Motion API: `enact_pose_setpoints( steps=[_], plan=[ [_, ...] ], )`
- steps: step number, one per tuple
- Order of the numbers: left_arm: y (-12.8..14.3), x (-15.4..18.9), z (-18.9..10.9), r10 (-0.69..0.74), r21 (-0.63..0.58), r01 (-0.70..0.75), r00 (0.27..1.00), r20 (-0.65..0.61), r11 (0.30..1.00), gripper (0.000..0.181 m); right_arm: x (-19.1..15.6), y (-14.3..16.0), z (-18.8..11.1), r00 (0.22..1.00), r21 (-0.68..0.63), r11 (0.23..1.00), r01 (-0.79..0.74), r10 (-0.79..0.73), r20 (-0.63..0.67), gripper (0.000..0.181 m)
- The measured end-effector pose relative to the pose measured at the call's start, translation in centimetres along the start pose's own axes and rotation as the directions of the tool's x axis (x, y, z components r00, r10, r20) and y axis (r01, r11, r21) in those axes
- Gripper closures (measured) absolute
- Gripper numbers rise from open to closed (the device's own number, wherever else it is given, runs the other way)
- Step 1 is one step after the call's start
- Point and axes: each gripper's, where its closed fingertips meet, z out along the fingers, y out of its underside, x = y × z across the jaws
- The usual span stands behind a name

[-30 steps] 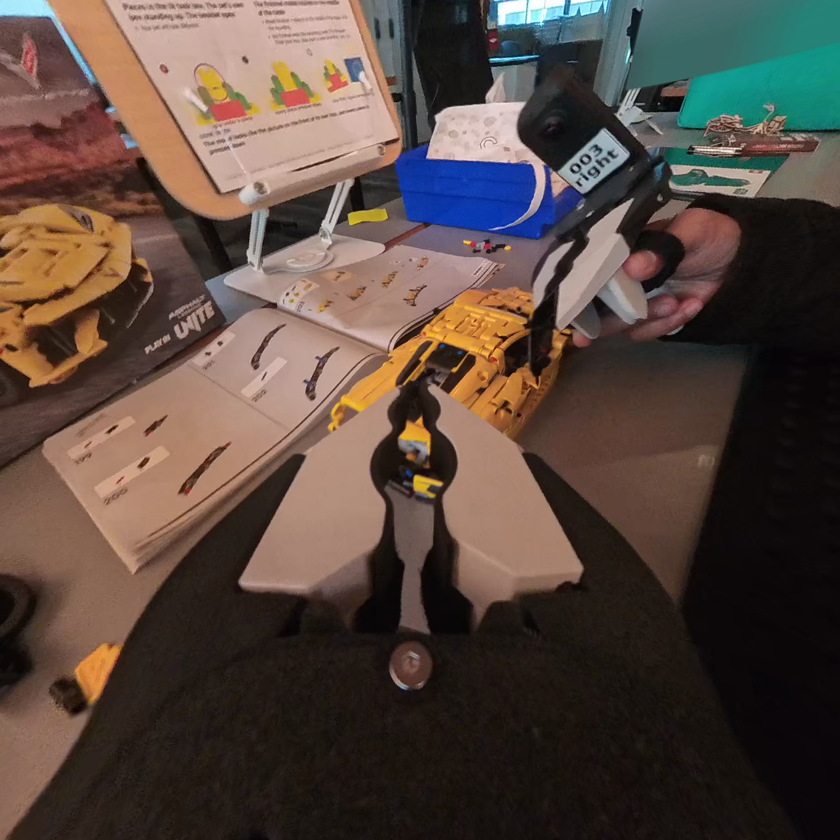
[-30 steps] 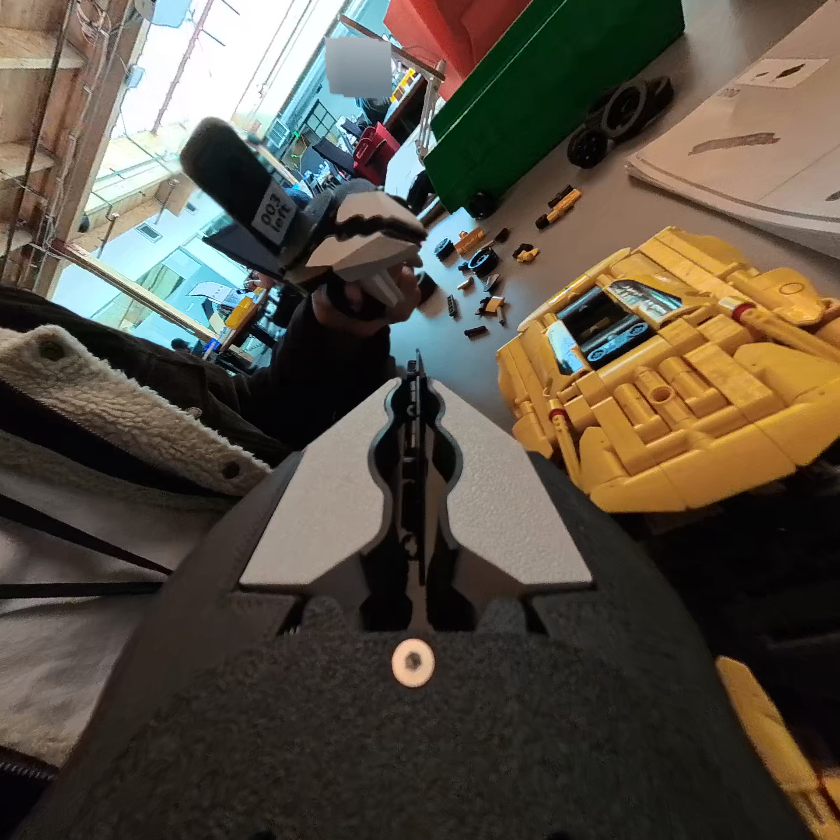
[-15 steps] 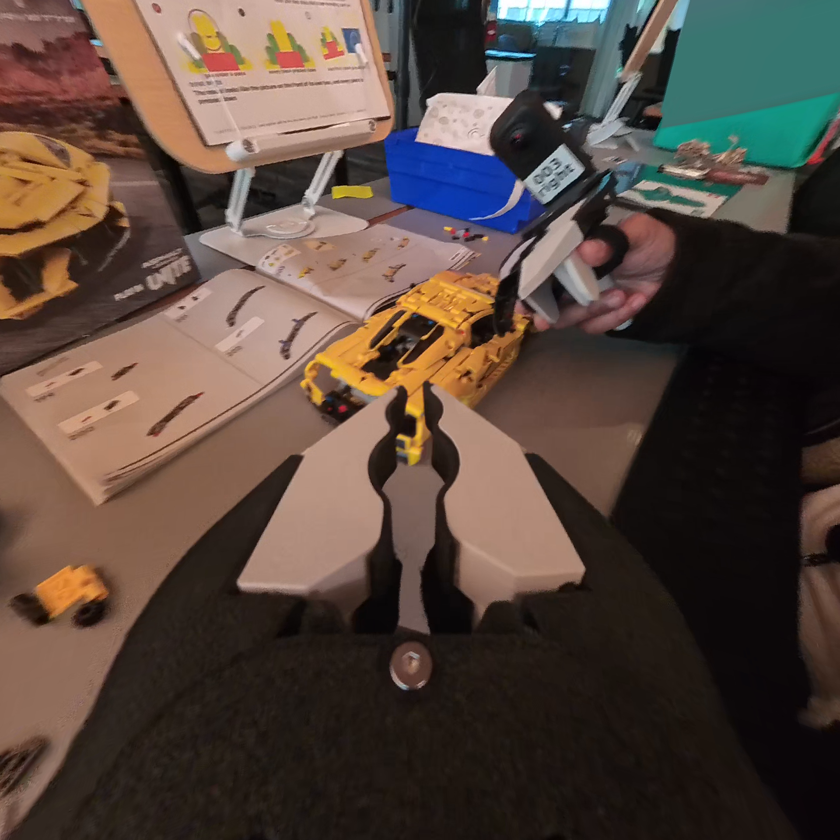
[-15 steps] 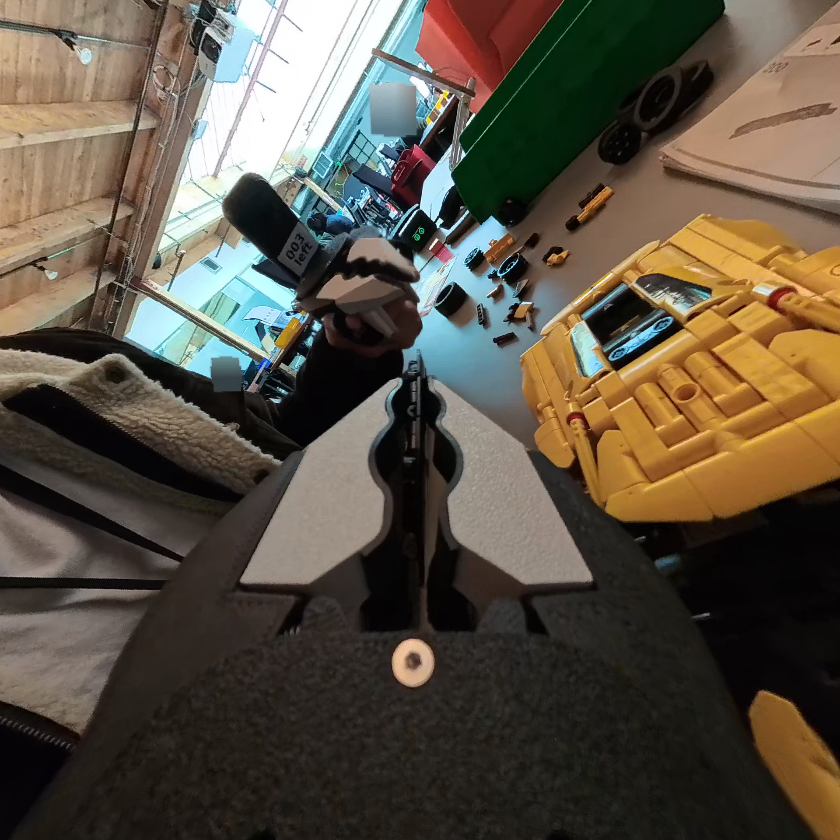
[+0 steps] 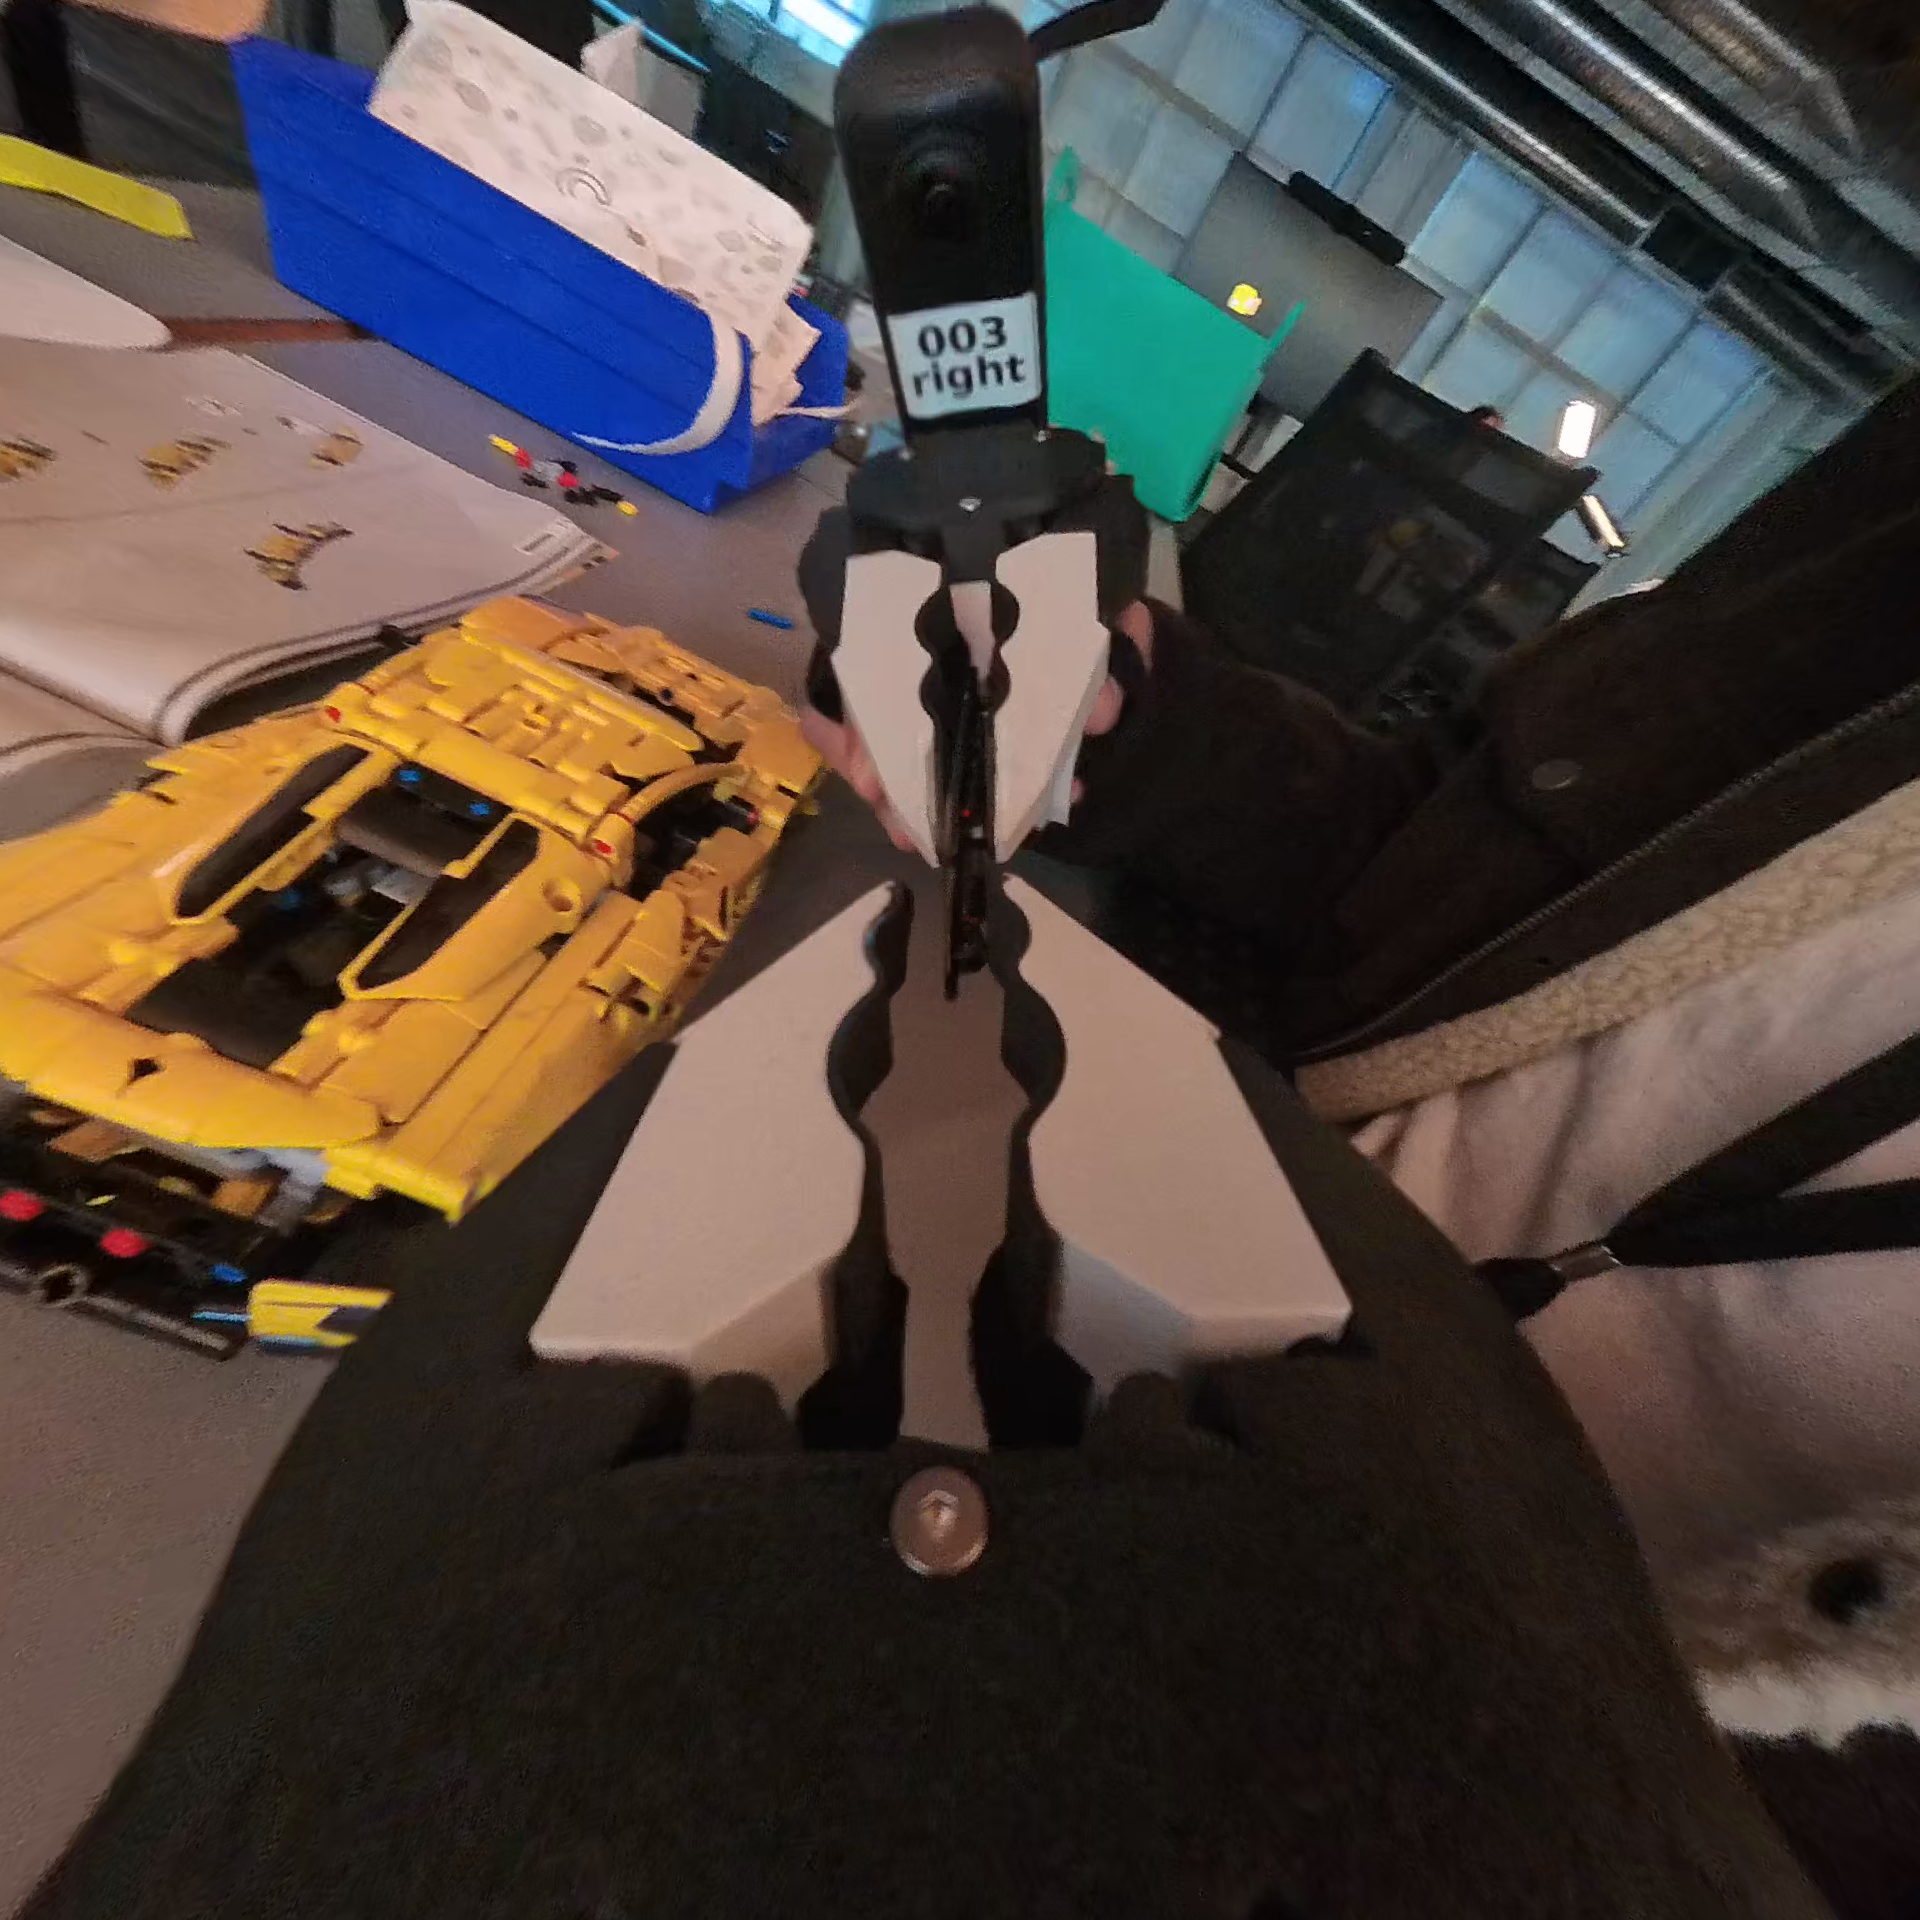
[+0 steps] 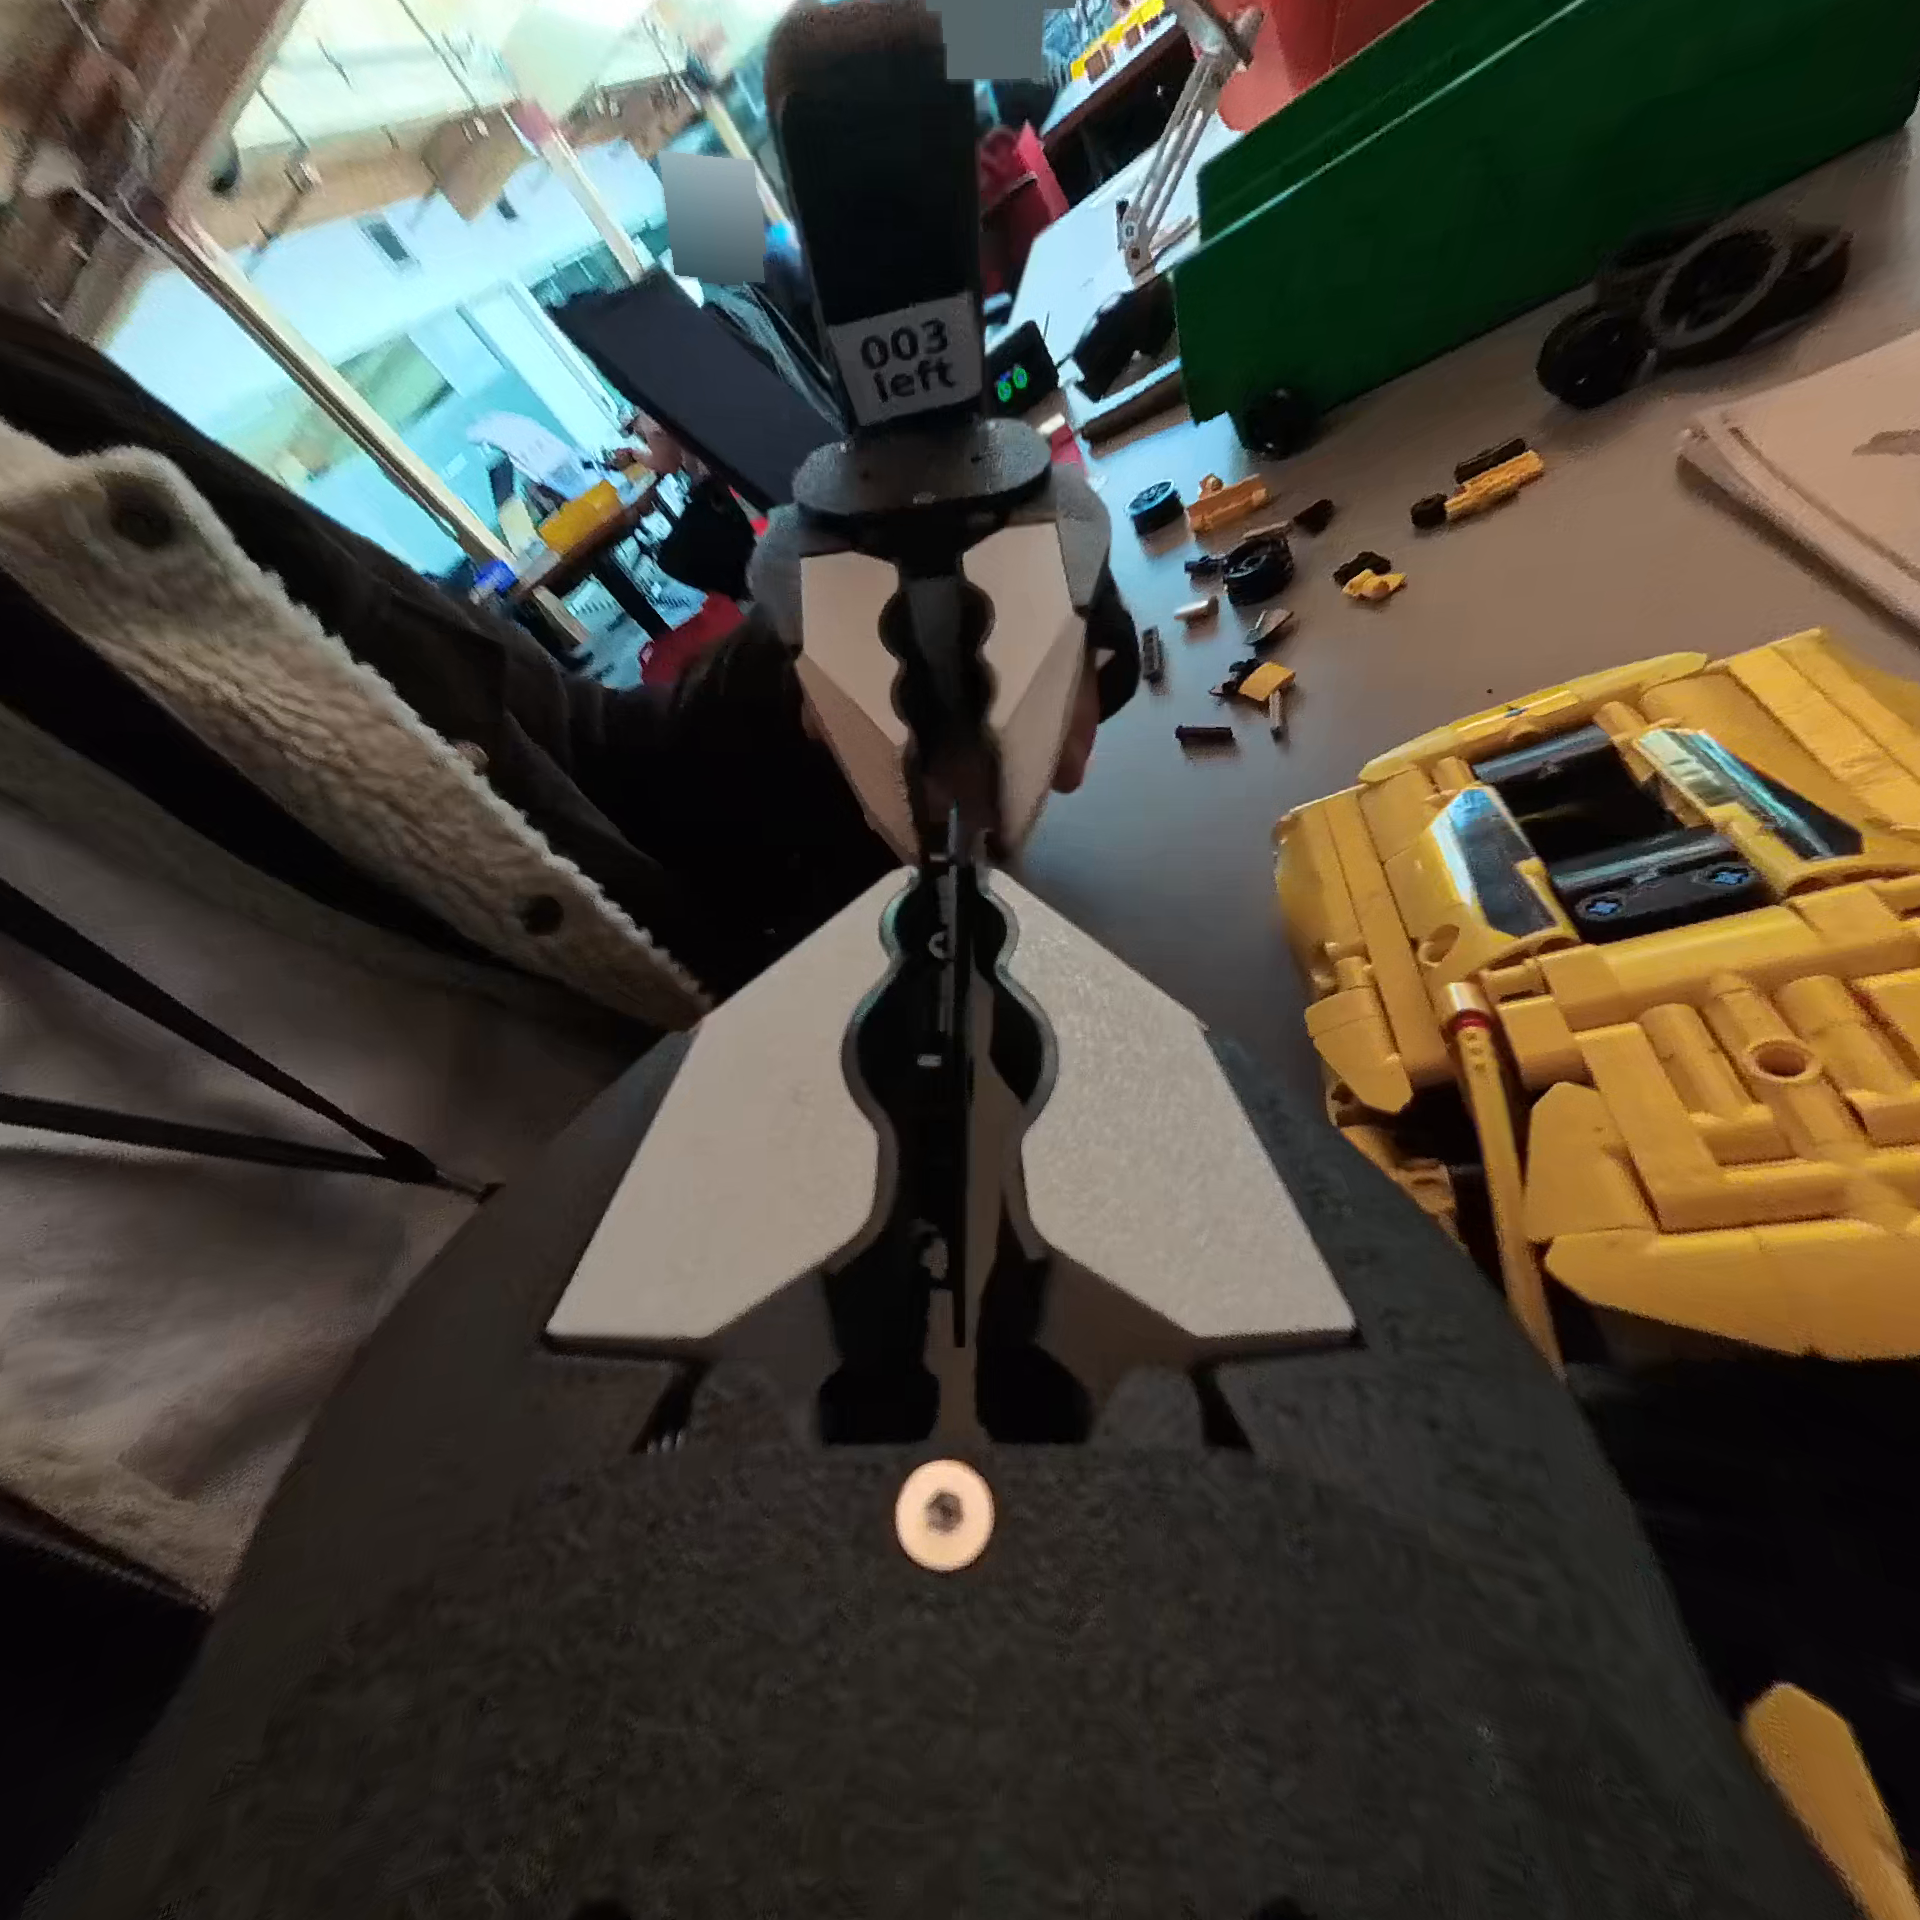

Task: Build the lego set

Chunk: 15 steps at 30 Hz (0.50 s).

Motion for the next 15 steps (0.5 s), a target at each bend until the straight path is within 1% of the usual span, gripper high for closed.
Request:
enact_pose_setpoints(
  steps=[1,4,8,11,12,13,15],
  plan=[
    [0.1,0.3,0.1,-0.007,-0.001,0.007,1.000,-0.024,1.000,0.174,-0.1,0.2,0.0,1.000,-0.018,1.000,0.017,-0.017,-0.002,0.174],
    [0.5,0.8,0.4,-0.060,0.001,0.060,0.995,-0.080,0.998,0.174,-0.5,0.9,-0.2,0.999,-0.068,0.997,0.040,-0.039,0.017,0.174],
    [0.8,1.6,0.4,-0.112,-0.003,0.113,0.981,-0.156,0.994,0.174,-1.2,1.4,-0.2,0.997,-0.096,0.993,0.063,-0.059,0.053,0.174],
    [1.2,1.6,0.2,-0.049,-0.009,0.048,0.992,-0.115,0.999,0.174,-1.2,1.5,-0.1,0.996,-0.099,0.992,0.079,-0.074,0.048,0.174],
    [1.1,1.4,0.0,-0.026,0.003,0.026,0.996,-0.084,1.000,0.175,-1.1,1.4,-0.1,0.996,-0.092,0.993,0.078,-0.075,0.039,0.173],
    [0.8,1.0,-0.4,-0.023,0.030,0.024,0.999,-0.048,0.999,0.175,-0.6,1.0,-0.2,0.997,-0.074,0.994,0.081,-0.081,0.002,0.164],
    [-0.4,0.1,-1.6,-0.076,0.125,0.078,0.997,-0.019,0.989,0.175,0.3,-0.2,-0.9,0.994,-0.010,0.996,0.093,-0.093,-0.058,0.159]
  ],
)
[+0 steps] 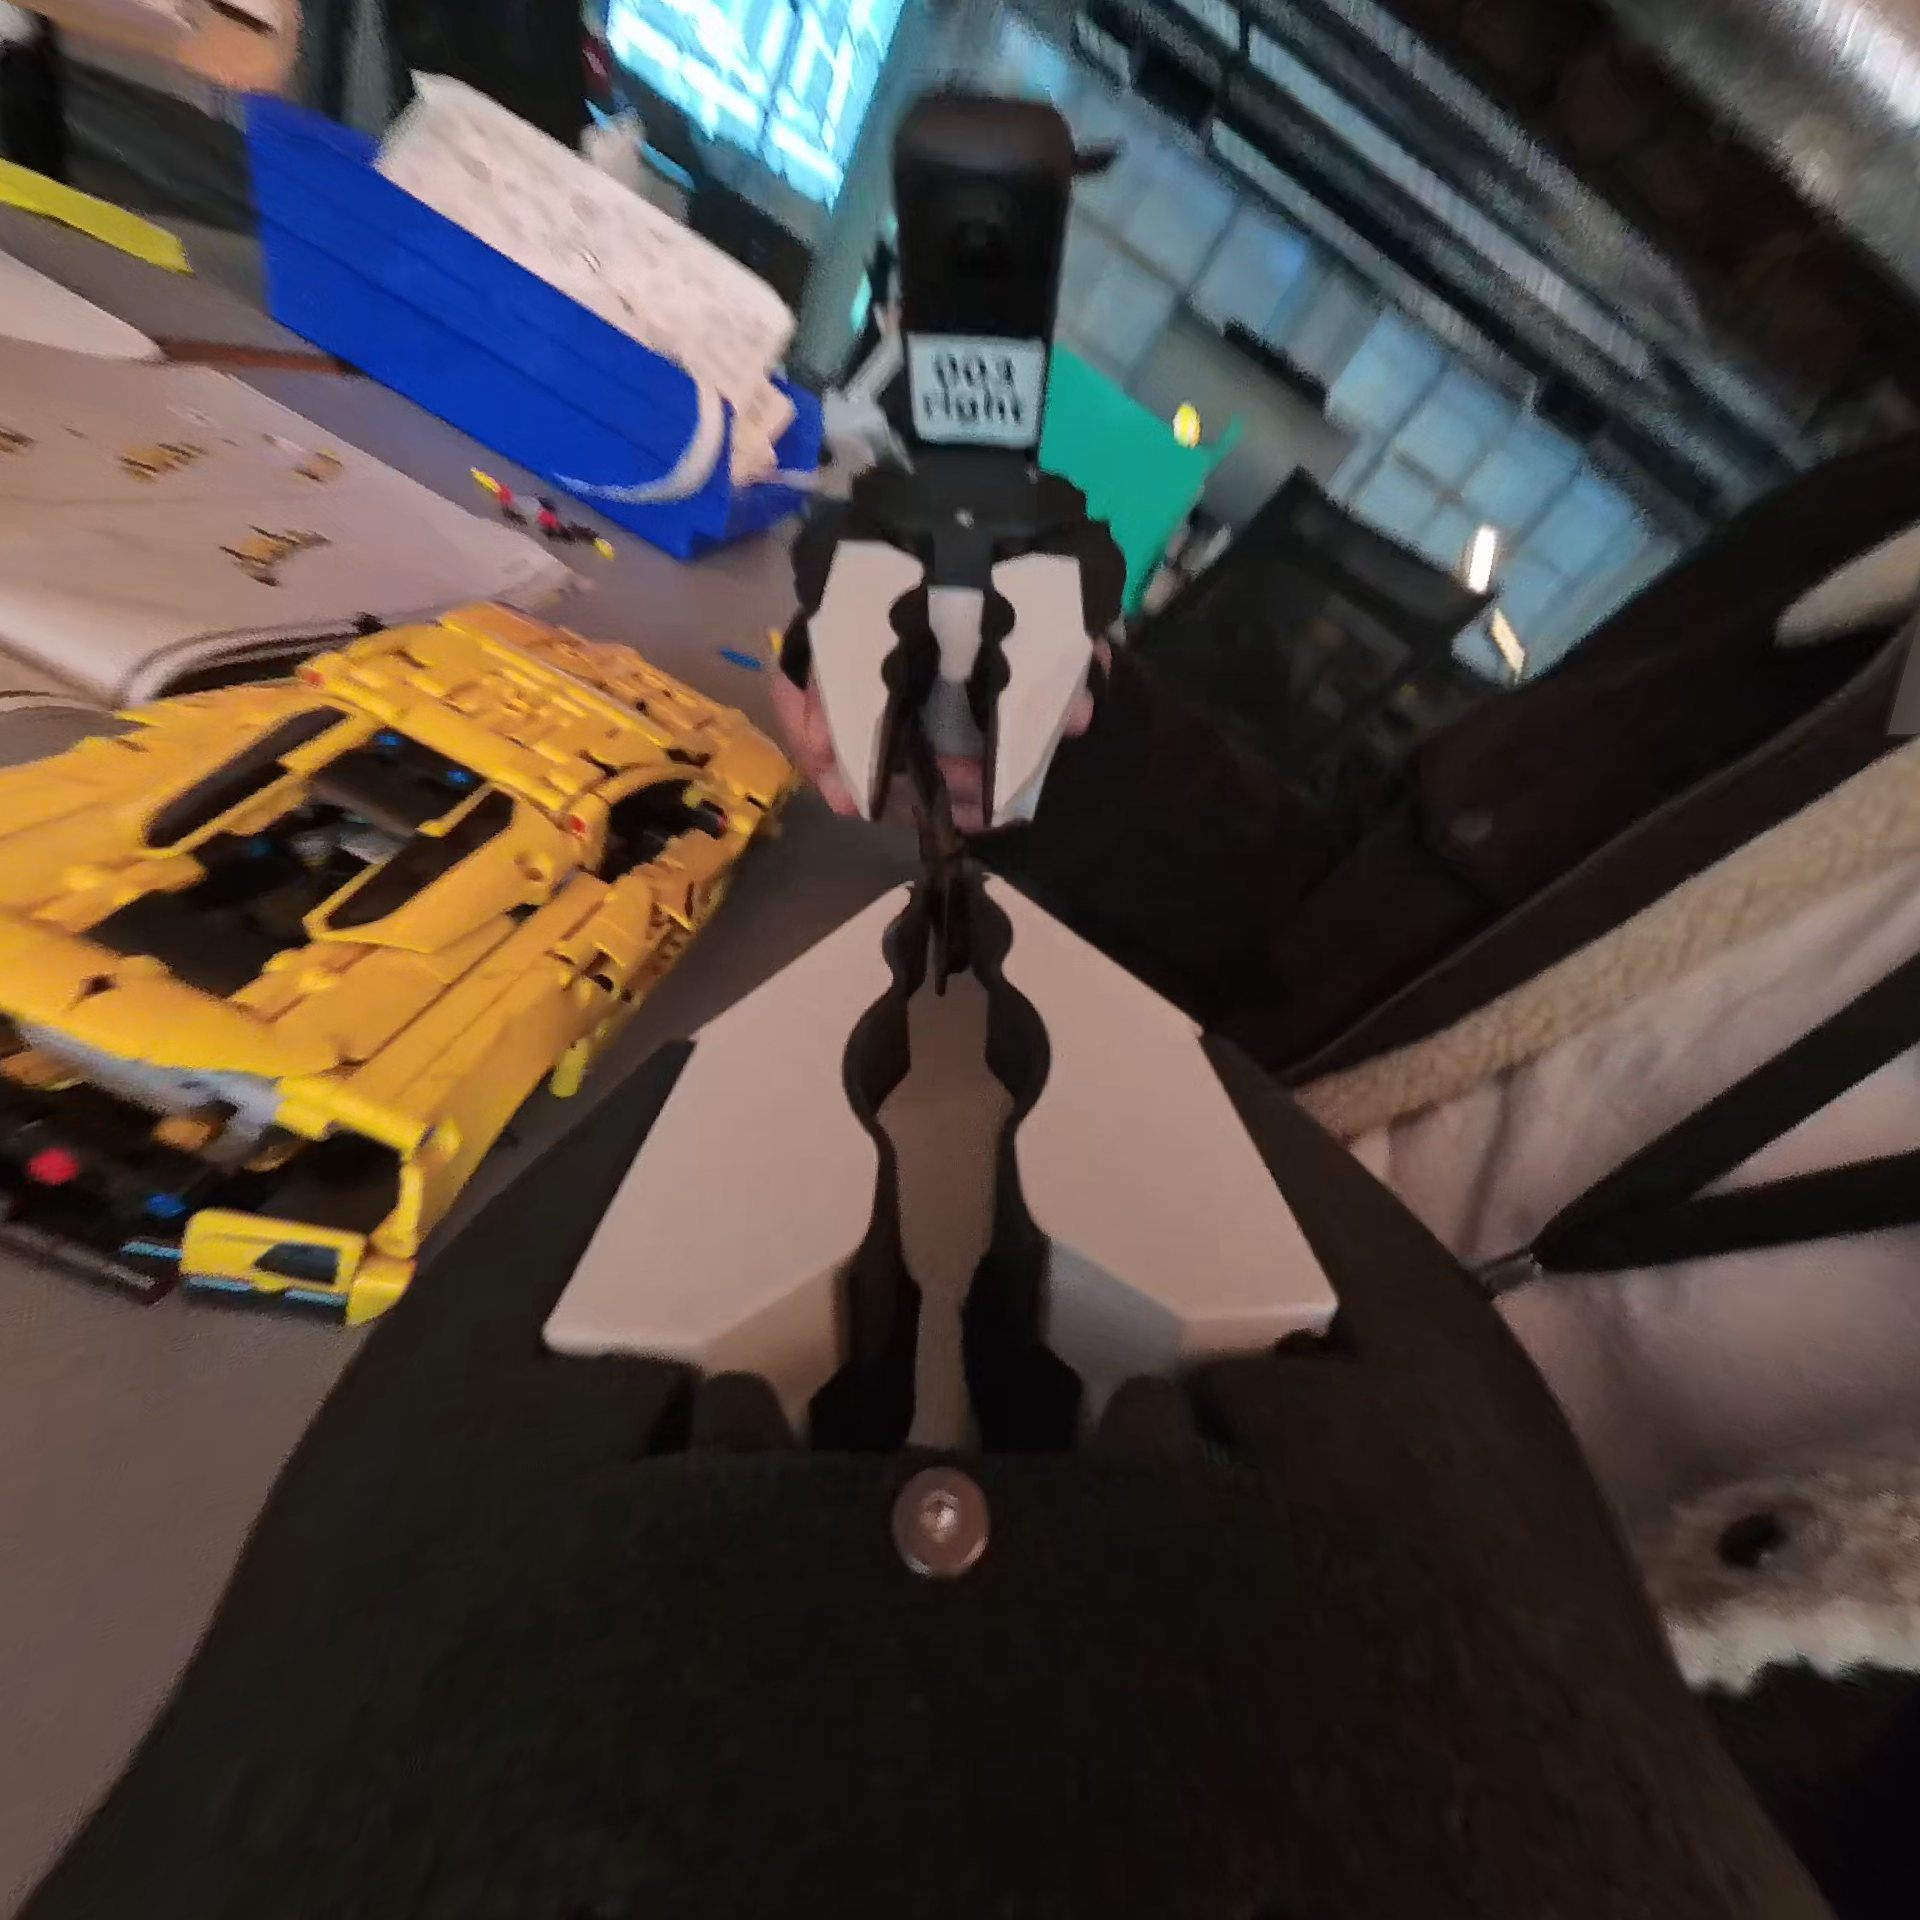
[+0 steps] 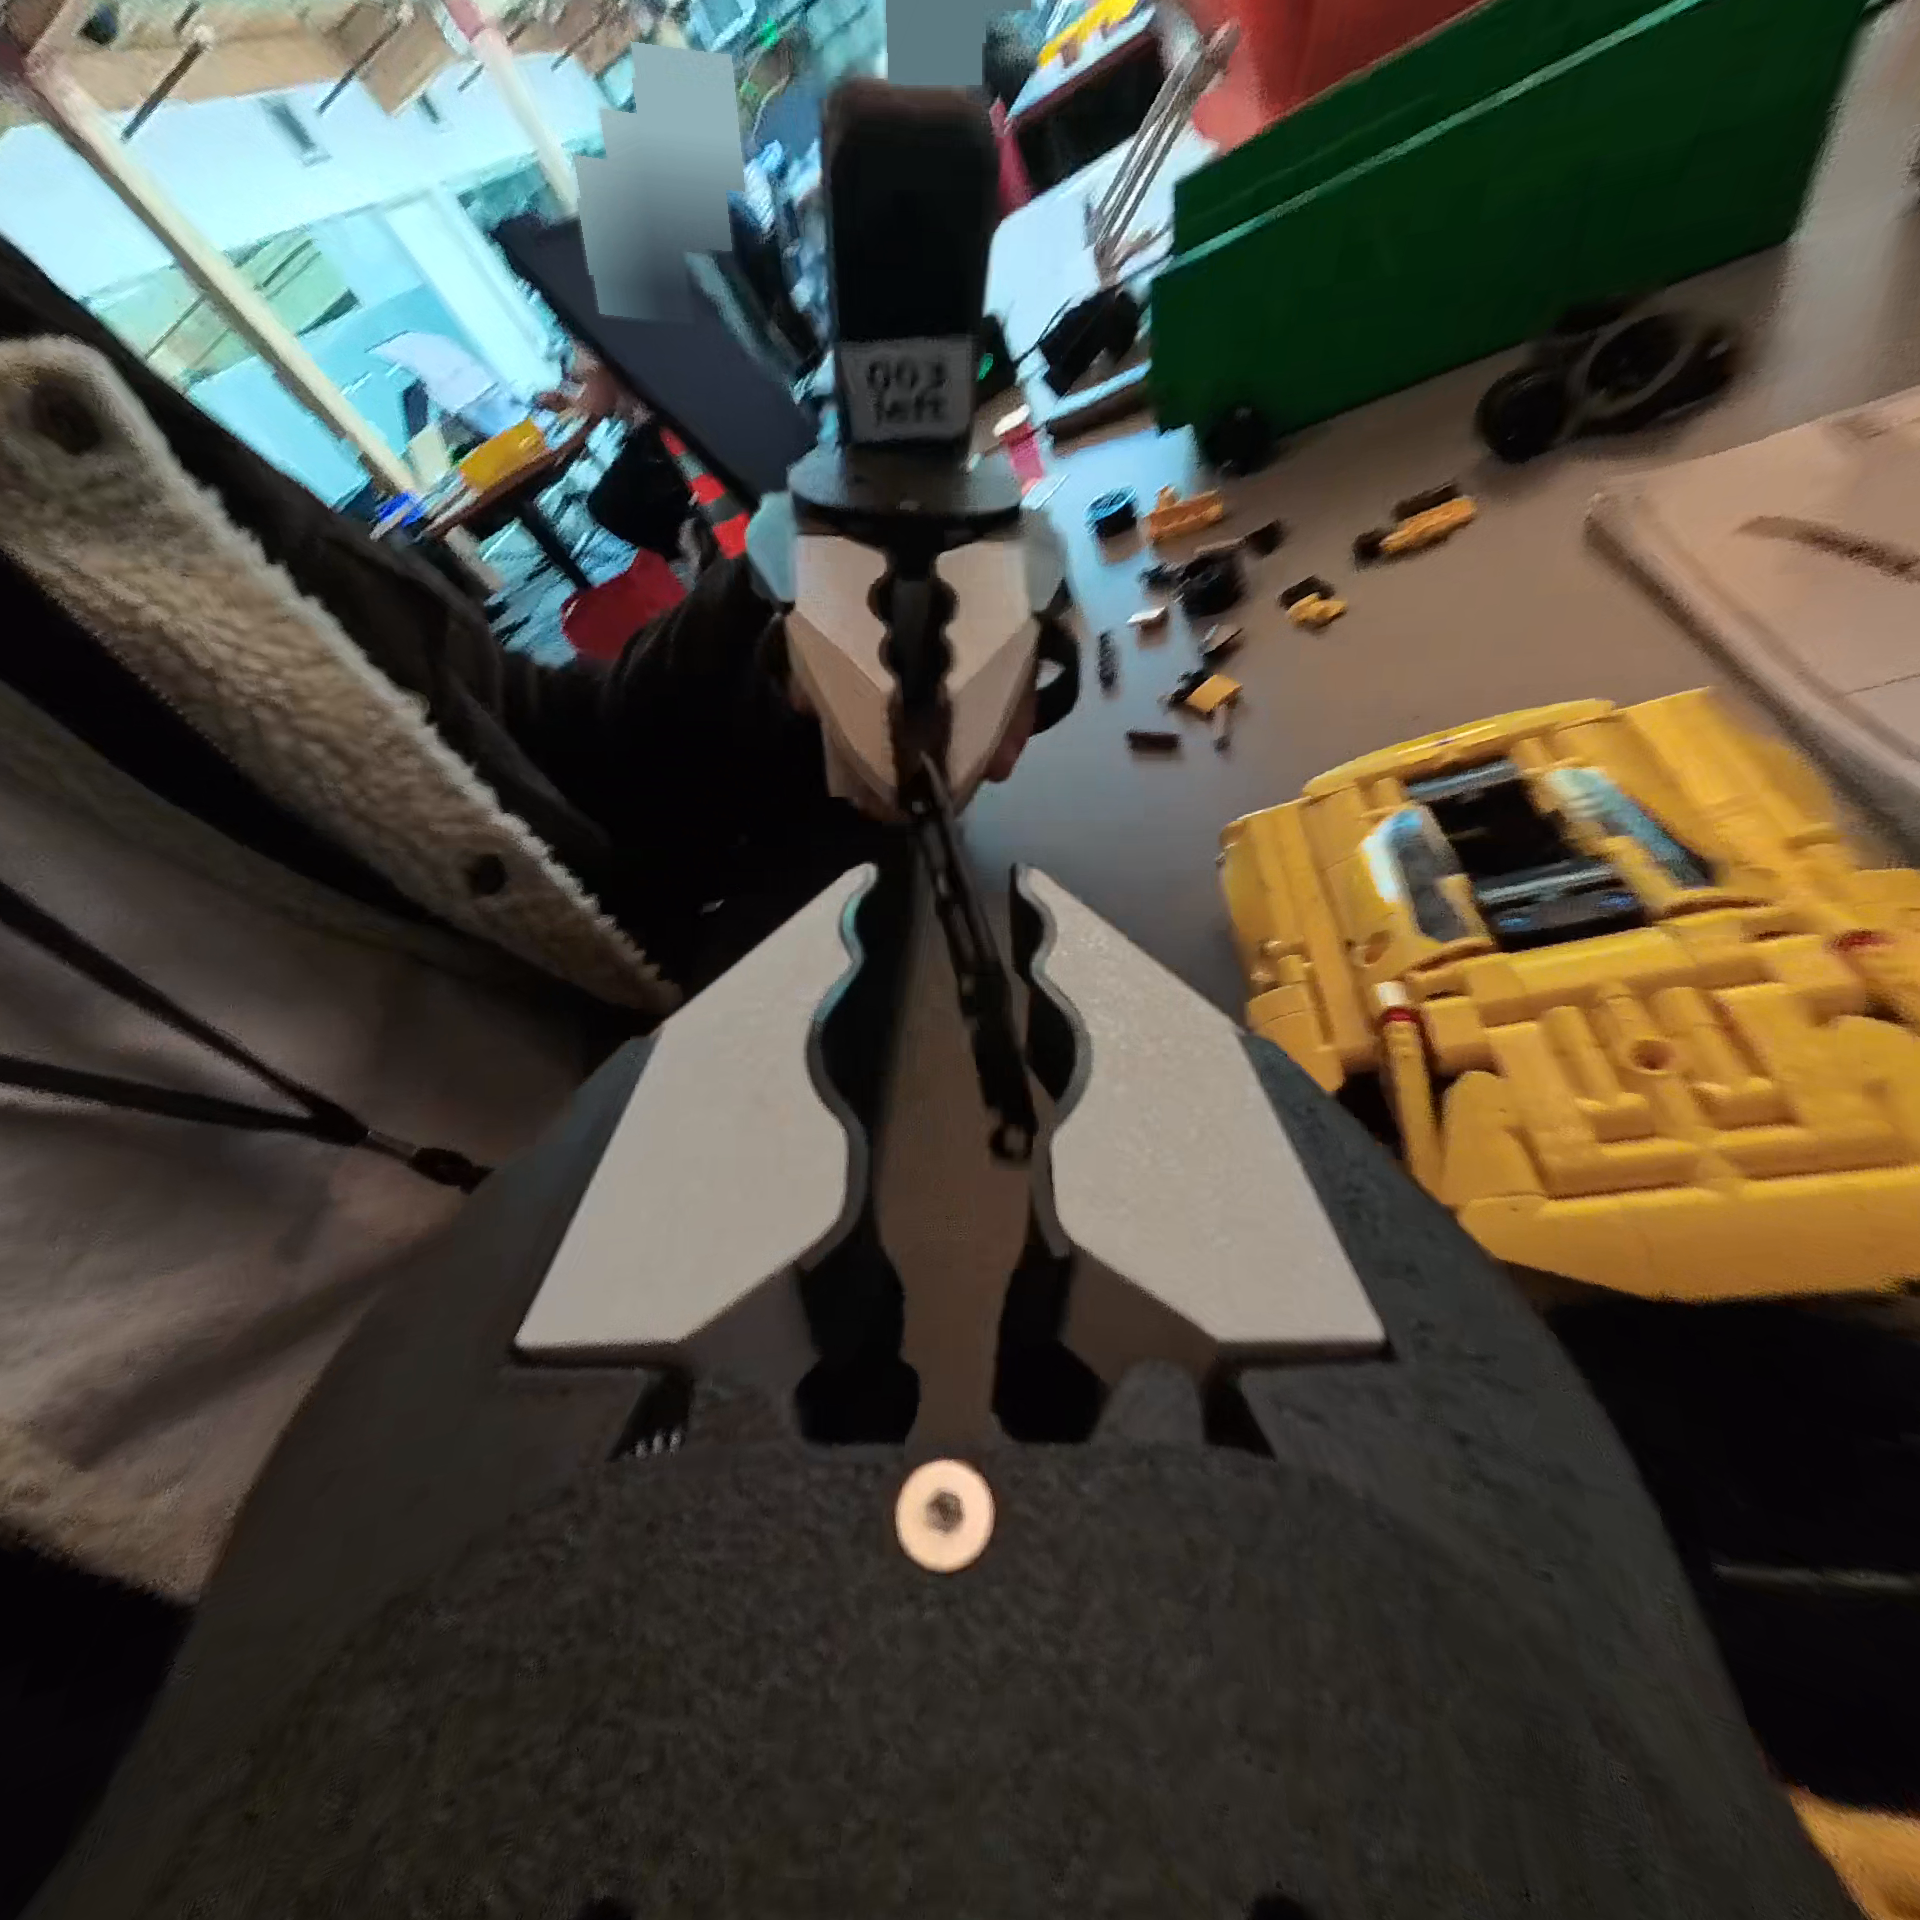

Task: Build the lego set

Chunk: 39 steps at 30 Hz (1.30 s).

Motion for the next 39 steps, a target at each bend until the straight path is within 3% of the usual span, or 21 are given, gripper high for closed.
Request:
enact_pose_setpoints(
  steps=[4,8,12,17,39],
  plan=[
    [-2.7,-2.3,-2.8,-0.059,0.203,0.032,0.990,0.128,0.979,0.175,3.3,-2.7,-2.4,0.972,0.139,0.986,0.089,-0.055,-0.229,0.145],
    [-3.3,-3.8,-4.5,0.030,0.220,-0.094,0.960,0.278,0.971,0.175,6.6,-5.4,-7.9,0.859,0.250,0.942,0.224,-0.069,-0.507,0.147],
    [-2.8,-3.7,-3.8,0.023,0.208,-0.075,0.969,0.244,0.975,0.175,7.7,-5.9,-11.0,0.882,0.389,0.914,0.118,0.084,-0.464,0.146],
    [-2.5,-3.4,-3.5,0.068,0.185,-0.116,0.966,0.248,0.976,0.175,8.6,-5.9,-12.1,0.886,0.469,0.881,0.059,0.170,-0.431,0.149],
    [-2.8,-4.1,-4.1,0.018,0.219,-0.077,0.965,0.261,0.973,0.174,9.2,-5.5,-11.8,0.859,0.438,0.896,0.074,0.165,-0.484,0.148]
  ],
)
